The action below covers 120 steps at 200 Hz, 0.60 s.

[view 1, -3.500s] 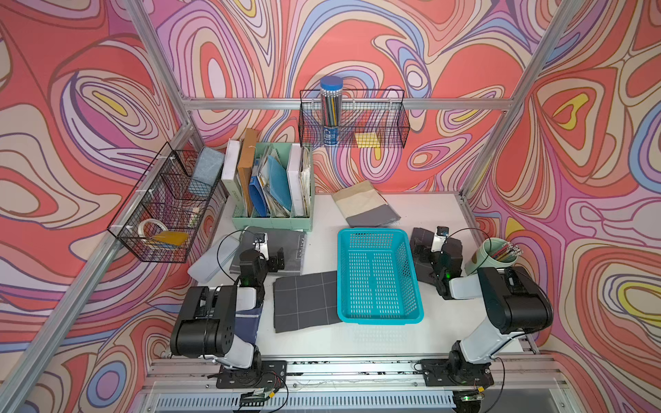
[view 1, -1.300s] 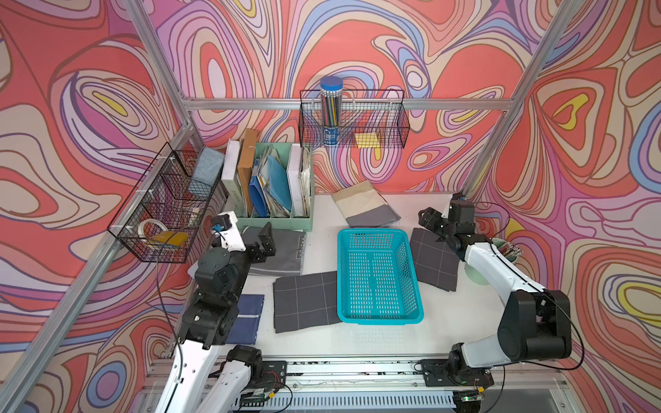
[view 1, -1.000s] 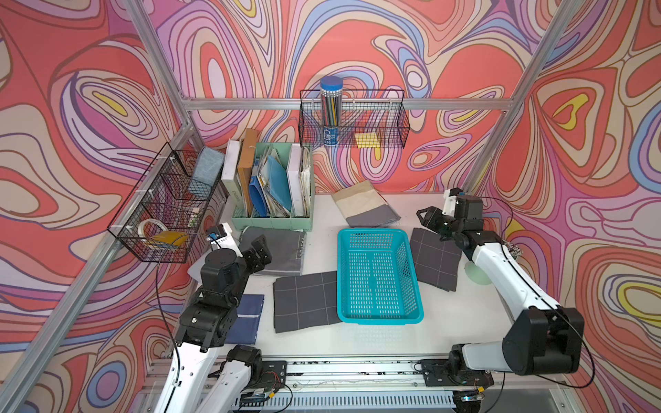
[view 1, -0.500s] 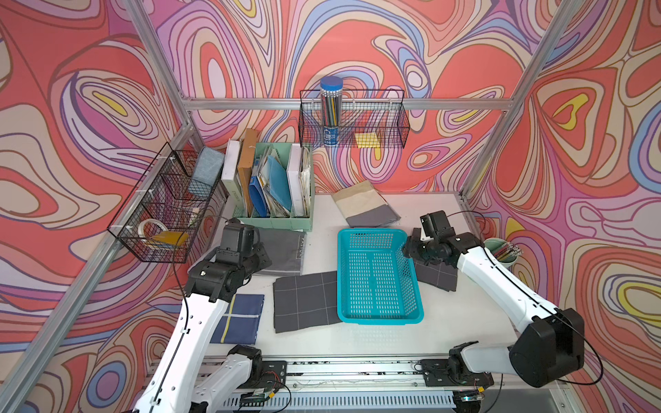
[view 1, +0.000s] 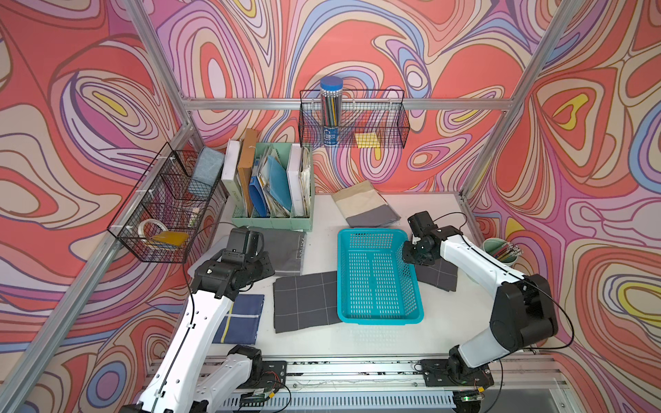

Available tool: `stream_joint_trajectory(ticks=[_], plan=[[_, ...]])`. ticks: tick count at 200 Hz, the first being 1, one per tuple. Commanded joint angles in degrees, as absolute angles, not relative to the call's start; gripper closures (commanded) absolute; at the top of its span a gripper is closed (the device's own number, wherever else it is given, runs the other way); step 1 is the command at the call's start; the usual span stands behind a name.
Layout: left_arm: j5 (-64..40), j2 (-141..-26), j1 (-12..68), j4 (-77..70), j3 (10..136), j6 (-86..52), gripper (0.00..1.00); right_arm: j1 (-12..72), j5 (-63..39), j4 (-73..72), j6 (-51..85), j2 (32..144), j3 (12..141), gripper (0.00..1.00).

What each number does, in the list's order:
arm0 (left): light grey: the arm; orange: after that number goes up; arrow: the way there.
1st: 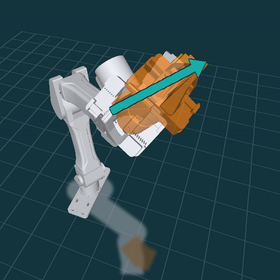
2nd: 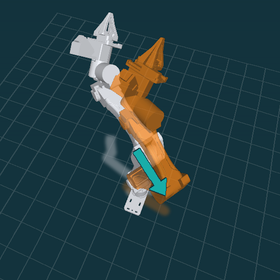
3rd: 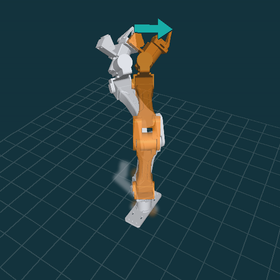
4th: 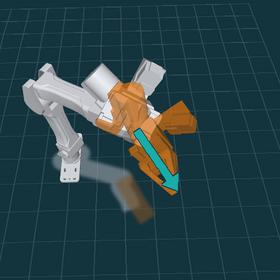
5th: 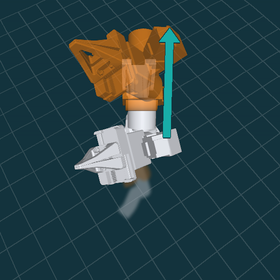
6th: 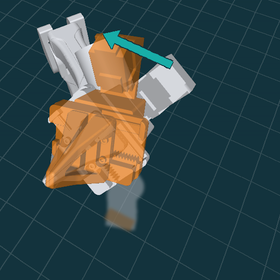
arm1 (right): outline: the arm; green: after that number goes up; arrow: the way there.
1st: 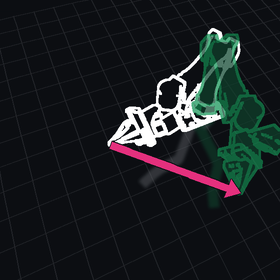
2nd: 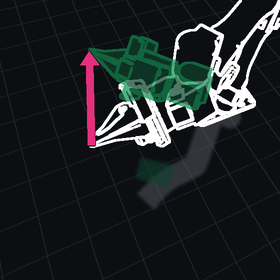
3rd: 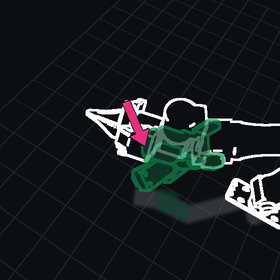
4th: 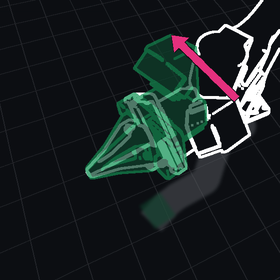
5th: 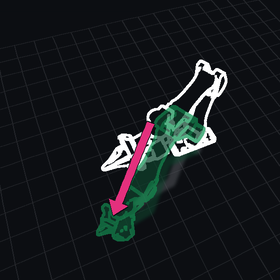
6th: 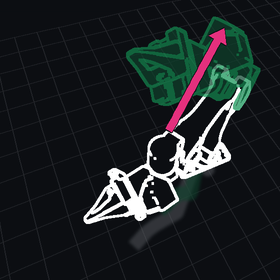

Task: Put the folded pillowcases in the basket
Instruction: Move the basket to the center of the board.

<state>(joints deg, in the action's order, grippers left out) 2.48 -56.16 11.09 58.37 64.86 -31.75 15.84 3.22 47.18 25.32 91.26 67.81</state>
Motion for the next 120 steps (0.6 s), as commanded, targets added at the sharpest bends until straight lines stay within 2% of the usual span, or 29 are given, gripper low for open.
stream_joint_trajectory(ticks=[1,5,26,66,120], plan=[[2.27,-55.98,10.81,58.89,65.10,-30.12,0.57,15.81,2.92,47.19,23.98,93.02,70.59,0.94],[2.37,-56.05,10.81,58.83,65.05,-30.13,0.57,15.82,2.58,46.99,23.89,93.22,70.66,1.00],[1.56,-56.63,10.77,59.10,65.25,-29.94,0.56,15.77,2.80,46.82,23.53,94.52,71.16,1.00],[0.54,-57.89,10.81,58.33,65.29,-29.58,0.56,14.81,12.58,48.82,17.68,98.72,76.07,1.00],[0.00,-58.70,10.81,57.66,64.95,-29.01,0.55,13.53,11.55,48.47,15.98,104.54,81.97,1.00]])
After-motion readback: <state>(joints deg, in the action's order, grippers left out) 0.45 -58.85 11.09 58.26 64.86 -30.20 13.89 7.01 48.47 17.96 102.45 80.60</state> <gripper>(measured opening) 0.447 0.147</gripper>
